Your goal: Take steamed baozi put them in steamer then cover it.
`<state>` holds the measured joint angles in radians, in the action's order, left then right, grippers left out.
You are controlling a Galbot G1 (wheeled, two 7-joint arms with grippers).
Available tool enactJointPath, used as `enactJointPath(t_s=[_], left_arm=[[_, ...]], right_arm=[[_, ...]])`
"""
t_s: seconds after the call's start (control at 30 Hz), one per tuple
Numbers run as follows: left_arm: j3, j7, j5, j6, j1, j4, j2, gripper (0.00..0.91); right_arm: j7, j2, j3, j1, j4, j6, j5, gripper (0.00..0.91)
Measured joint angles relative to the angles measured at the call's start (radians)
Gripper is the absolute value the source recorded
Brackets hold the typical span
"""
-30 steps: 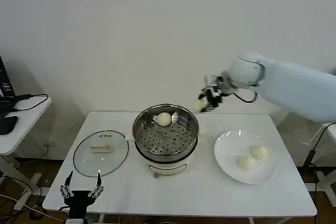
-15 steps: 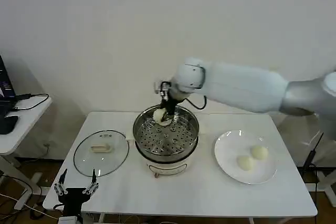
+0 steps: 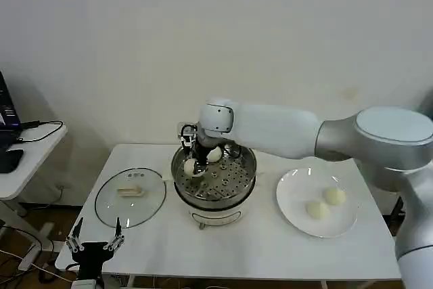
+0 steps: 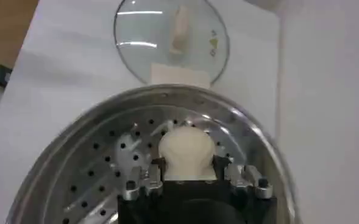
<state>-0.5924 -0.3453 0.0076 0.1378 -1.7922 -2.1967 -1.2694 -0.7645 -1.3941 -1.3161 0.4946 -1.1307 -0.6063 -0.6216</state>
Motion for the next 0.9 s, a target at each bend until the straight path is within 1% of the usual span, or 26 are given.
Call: enactJointPath(t_s=[0.27,0.3,0.33,0.37,0.7,0.9], left_arm=[[0.001,0.000,0.000,0.000,-0.002,-0.011,0.002,0.907],[0.001,0.000,0.000,0.000,-0.002,-0.011,0.002,0.907],[0.001,0.000,0.000,0.000,-0.002,-0.012,0.002,0.907],[0.001,0.000,0.000,0.000,-0.002,-0.013,0.002,0.907],[0.011,0.000,0.000,0.003,0.005,-0.018,0.002,0.907],[0.014,0.003,-0.009,0.009,0.016,-0.006,0.010,0.907]], right_arm=[[0.002,-0.036,0.000,-0.029,0.042,-0.009,0.013,0.544],[0.001,-0.039,0.000,-0.032,0.046,-0.010,0.015,0.615],[0.001,-0.042,0.000,-0.035,0.050,-0.010,0.017,0.725],[0.001,-0.044,0.000,-0.037,0.054,-0.011,0.019,0.907],[0.009,-0.036,0.000,-0.033,0.057,-0.018,0.022,0.907],[0.016,0.013,-0.011,0.025,-0.009,-0.023,0.000,0.907]])
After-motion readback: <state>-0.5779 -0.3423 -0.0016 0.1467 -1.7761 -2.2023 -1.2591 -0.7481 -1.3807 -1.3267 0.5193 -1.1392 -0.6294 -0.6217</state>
